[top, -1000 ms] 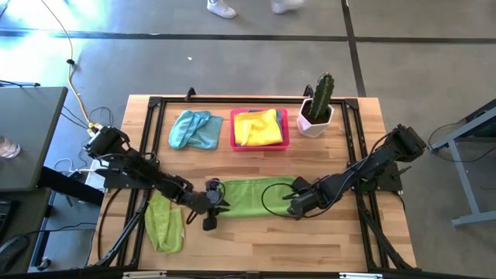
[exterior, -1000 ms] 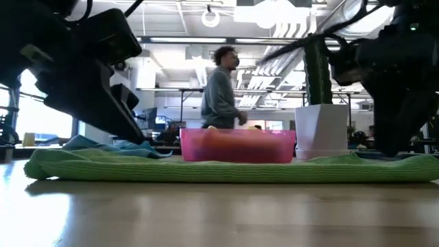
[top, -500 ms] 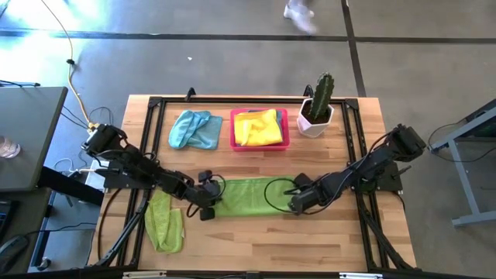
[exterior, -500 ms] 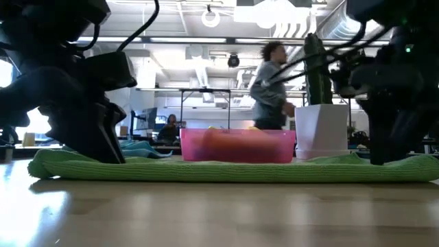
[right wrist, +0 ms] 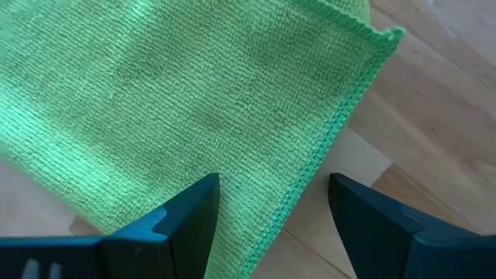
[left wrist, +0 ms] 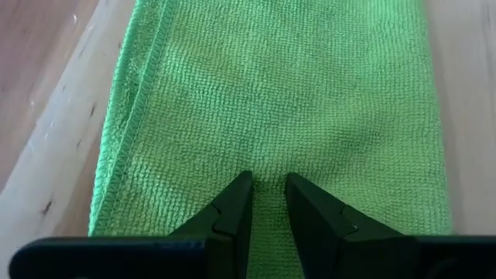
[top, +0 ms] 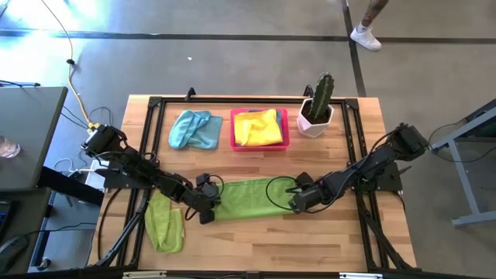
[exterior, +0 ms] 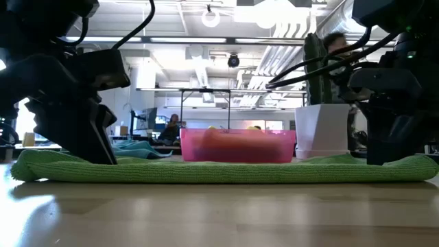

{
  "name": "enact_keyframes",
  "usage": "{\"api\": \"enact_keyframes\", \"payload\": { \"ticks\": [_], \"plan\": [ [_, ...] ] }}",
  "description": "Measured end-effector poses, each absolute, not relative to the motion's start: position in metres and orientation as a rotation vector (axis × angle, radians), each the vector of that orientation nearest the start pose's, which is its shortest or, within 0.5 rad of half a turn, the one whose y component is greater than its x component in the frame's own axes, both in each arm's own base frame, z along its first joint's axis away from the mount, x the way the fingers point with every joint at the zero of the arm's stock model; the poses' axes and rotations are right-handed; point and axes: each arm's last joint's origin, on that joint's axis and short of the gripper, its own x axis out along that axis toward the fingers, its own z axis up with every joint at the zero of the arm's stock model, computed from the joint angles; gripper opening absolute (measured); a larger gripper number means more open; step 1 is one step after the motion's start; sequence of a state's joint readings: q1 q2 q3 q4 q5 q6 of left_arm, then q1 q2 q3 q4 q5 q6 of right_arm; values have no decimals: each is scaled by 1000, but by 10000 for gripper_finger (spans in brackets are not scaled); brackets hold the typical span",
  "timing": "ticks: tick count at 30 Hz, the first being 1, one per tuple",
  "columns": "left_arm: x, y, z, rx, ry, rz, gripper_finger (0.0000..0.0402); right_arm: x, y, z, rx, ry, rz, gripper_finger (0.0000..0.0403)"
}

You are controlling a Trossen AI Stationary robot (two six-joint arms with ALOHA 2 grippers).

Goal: Fold microfiber towels
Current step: Fold the green microfiber cloth

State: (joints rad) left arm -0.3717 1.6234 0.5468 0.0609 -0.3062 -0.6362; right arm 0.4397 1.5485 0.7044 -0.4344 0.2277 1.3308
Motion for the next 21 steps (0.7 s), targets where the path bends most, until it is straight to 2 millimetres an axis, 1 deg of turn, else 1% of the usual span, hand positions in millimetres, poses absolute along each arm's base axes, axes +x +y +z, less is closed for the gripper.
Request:
{"api": "enact_keyframes", "payload": {
  "ticks": [5,12,15,17,21],
  "plan": [
    [238,-89,99,-271,906,247,74,232,101,128,773,1058,-633,234],
    [237,-93,99,-258,894,238,74,238,103,129,817,992,-622,229],
    [237,-94,99,-258,890,239,74,242,105,130,845,946,-595,216],
    [237,-94,99,-257,887,241,74,243,105,130,851,945,-592,205],
    [237,-94,99,-258,882,242,74,247,105,124,839,932,-609,176]
  ]
}}
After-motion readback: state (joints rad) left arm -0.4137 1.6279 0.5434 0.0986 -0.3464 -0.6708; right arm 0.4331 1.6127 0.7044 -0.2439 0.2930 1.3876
